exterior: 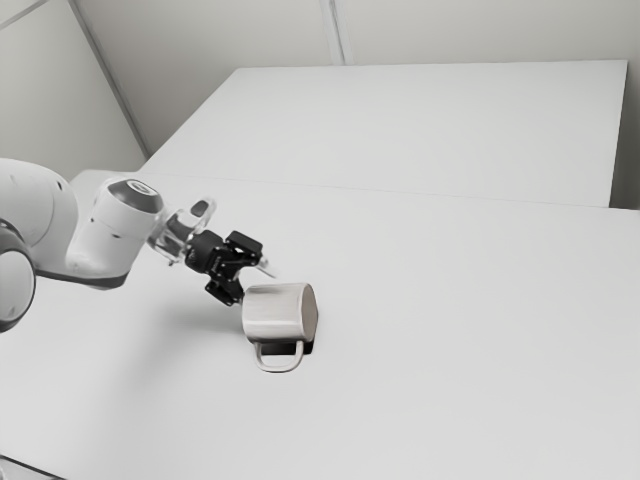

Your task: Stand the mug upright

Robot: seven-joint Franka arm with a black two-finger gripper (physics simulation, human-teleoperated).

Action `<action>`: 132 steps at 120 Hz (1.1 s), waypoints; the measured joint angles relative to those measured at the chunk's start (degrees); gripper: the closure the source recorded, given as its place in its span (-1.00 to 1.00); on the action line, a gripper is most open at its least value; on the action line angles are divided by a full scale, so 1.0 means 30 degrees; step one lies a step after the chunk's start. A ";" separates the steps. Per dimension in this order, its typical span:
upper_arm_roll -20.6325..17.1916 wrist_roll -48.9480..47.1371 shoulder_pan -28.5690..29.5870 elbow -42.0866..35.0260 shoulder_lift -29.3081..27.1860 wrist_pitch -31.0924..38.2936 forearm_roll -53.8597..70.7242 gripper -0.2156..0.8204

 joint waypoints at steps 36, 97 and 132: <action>-0.0147 0.0301 -0.0264 0.0126 -0.0207 -0.0427 -0.0506 -0.18; -0.0377 0.0389 -0.0817 0.0513 -0.0425 -0.0252 -0.0529 0.78; -0.0409 0.0380 -0.0872 0.0665 -0.0476 -0.0118 -0.0398 0.90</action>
